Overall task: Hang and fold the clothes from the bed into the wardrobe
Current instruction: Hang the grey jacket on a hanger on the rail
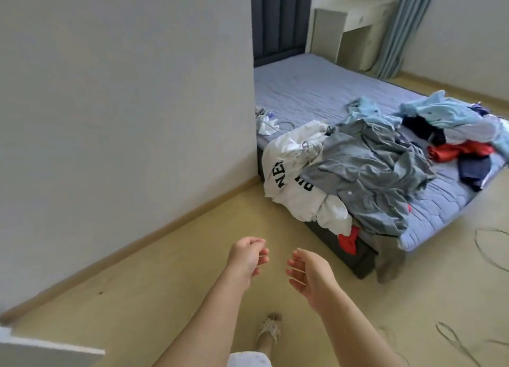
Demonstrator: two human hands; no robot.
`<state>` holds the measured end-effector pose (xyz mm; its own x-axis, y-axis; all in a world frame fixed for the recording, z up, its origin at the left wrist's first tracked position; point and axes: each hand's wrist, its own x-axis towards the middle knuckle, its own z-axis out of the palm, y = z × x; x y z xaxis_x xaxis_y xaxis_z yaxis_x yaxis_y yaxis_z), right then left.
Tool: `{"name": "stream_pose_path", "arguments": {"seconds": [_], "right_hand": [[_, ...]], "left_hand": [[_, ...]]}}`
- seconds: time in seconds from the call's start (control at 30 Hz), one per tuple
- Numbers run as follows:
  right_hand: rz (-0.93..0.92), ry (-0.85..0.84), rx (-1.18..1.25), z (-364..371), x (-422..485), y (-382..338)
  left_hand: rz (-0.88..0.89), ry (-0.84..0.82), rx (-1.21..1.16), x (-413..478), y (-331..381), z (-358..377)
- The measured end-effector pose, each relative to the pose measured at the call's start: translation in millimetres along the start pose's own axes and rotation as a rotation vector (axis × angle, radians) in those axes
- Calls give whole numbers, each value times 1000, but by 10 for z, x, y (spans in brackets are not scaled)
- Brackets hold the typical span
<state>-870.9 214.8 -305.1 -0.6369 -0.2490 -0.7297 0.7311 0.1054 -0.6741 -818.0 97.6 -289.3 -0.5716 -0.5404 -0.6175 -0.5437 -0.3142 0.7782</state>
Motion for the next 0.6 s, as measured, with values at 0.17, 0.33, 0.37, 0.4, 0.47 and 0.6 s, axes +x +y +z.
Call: {"name": "stream_pose_path", "arguments": {"seconds": [0.17, 0.33, 0.37, 0.4, 0.47, 0.6], "right_hand": [[-42, 96, 109, -310, 535, -552], [-34, 174, 109, -613, 1128, -1265], [-37, 187, 107, -658, 1249, -1425], [-42, 208, 105, -698, 1367, -1580], [-53, 251, 101, -760, 1575, -1867], [-10, 308, 122, -908, 1937, -2174]], "left_hand": [[46, -102, 63, 571, 477, 653], [66, -196, 97, 1198, 1090, 1341], [68, -215, 101, 1331, 1215, 1464], [74, -228, 113, 1465, 1341, 1578], [93, -242, 150, 1726, 1578, 1793], [95, -257, 189, 2102, 1860, 2147]]}}
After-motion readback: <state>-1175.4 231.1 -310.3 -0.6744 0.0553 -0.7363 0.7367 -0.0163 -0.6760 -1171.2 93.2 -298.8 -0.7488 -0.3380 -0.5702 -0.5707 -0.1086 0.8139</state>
